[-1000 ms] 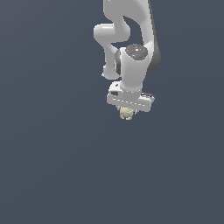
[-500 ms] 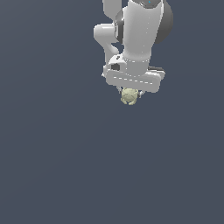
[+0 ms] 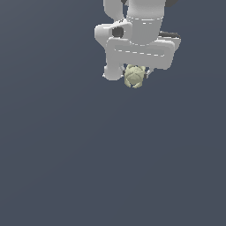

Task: Pick up the object and move it to a goal position.

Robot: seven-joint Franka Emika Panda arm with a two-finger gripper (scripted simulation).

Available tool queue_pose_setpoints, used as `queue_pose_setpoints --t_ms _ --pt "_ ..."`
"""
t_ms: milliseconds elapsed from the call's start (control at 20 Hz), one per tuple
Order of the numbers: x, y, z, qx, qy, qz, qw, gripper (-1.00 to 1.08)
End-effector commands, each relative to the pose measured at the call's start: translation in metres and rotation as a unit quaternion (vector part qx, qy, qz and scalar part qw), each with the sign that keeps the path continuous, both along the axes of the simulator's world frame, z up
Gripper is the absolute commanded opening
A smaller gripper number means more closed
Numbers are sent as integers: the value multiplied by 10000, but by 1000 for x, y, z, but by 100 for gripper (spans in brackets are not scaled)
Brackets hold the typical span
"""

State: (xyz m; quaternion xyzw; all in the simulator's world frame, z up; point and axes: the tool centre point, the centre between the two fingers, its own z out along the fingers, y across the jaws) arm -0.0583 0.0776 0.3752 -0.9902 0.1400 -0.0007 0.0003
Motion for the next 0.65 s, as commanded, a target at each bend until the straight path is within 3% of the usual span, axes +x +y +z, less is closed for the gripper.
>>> queue_pose_setpoints --t_ms 0,600 --pt "0 0 18 -1 8 0 10000 -100" --pt "3 1 52 -1 8 0 10000 -100"
